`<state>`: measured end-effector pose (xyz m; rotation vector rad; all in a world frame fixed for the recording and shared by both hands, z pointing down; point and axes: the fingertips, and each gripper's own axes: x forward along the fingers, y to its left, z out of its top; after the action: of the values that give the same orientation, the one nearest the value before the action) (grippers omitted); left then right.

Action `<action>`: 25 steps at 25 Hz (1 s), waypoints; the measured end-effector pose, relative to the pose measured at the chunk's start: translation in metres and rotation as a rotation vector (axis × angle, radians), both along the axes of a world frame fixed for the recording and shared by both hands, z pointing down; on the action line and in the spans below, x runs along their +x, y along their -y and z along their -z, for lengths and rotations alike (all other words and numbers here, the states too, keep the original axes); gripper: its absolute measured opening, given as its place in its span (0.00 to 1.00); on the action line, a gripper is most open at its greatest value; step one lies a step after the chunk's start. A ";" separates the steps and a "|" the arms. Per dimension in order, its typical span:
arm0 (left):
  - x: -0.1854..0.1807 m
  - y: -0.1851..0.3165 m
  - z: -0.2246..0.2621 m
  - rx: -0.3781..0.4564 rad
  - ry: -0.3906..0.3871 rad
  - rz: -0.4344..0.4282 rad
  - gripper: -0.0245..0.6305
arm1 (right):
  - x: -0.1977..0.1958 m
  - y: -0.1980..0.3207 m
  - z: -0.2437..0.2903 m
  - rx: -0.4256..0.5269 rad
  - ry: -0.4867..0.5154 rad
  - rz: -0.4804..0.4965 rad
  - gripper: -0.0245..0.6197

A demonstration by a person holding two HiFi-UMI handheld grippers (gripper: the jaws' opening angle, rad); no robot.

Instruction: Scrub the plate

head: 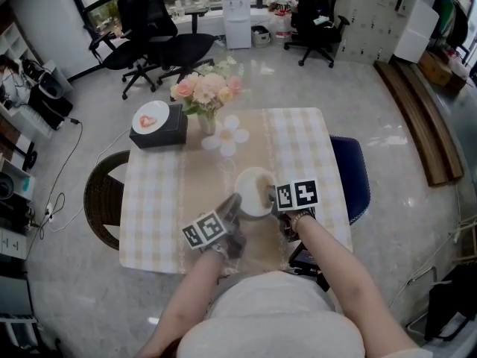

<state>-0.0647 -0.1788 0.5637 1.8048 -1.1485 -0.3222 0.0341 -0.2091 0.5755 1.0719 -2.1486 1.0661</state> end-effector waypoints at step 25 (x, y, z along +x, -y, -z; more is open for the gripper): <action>0.003 0.000 0.002 0.022 0.038 -0.019 0.07 | 0.053 0.004 0.012 0.022 0.030 -0.197 0.11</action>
<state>-0.0615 -0.1784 0.5621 1.8475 -1.1573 -0.2920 0.0869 -0.2134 0.5636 1.3080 -2.1163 1.1550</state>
